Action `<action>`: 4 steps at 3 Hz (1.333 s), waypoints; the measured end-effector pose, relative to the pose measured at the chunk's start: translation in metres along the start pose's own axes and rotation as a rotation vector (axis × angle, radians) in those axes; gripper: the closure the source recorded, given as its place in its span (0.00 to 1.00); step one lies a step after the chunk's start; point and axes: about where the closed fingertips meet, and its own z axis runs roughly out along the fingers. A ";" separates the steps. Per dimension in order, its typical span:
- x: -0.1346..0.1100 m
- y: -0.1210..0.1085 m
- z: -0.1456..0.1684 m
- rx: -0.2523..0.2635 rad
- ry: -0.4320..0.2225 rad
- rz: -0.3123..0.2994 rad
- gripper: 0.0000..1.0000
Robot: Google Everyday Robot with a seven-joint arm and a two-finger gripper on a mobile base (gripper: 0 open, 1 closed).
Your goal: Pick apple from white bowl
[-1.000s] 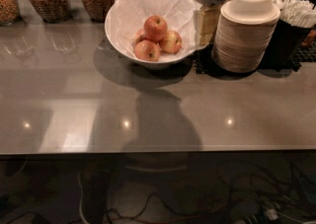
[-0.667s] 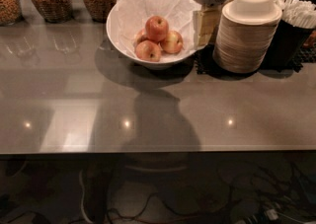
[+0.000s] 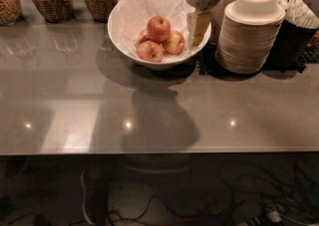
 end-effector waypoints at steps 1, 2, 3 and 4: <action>-0.006 -0.006 0.023 -0.008 -0.041 -0.036 0.00; -0.012 -0.004 0.043 -0.036 -0.077 -0.052 0.19; -0.016 -0.002 0.056 -0.058 -0.102 -0.062 0.39; -0.016 -0.001 0.076 -0.081 -0.123 -0.071 0.28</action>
Offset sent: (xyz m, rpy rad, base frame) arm 0.0295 0.0383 -0.0428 0.0017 0.0684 0.1327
